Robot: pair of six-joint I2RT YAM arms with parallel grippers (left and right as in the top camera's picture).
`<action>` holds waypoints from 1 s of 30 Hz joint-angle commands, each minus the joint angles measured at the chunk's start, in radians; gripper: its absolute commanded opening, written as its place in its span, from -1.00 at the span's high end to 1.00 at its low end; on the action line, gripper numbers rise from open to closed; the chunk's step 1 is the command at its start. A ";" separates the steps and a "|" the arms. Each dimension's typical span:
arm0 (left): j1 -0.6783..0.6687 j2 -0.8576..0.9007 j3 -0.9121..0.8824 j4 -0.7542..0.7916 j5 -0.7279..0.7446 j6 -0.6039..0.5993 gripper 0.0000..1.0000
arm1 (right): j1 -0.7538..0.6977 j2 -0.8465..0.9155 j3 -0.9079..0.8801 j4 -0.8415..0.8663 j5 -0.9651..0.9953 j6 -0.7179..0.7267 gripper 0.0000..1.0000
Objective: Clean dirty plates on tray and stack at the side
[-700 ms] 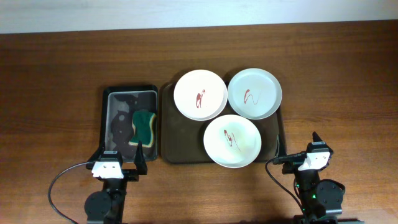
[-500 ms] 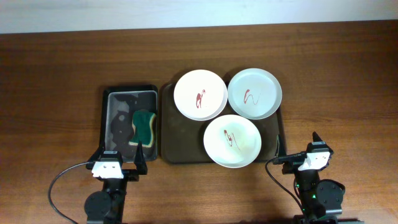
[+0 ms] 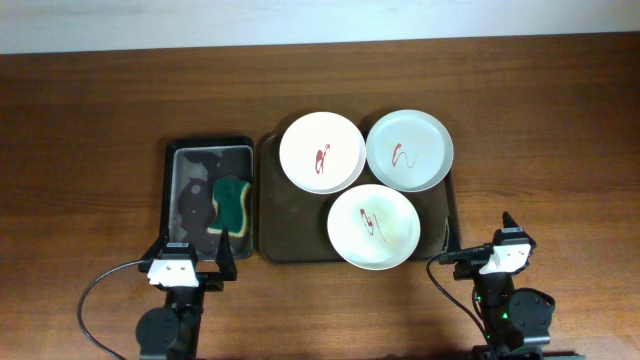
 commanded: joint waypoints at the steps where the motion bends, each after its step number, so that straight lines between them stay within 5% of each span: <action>1: -0.004 -0.006 -0.006 -0.001 -0.003 0.023 -0.99 | 0.010 -0.006 -0.005 -0.005 0.009 0.004 -0.97; 14: -0.004 0.040 0.099 -0.121 0.026 -0.008 -0.99 | 0.010 -0.006 0.000 0.002 -0.082 0.026 -0.97; 20: -0.004 0.425 0.409 -0.314 0.020 -0.008 -0.99 | 0.010 0.166 0.224 -0.185 -0.164 0.065 -0.97; 30: -0.004 1.088 0.918 -0.629 0.023 -0.007 -0.99 | 0.010 0.883 0.768 -0.547 -0.185 0.113 -0.97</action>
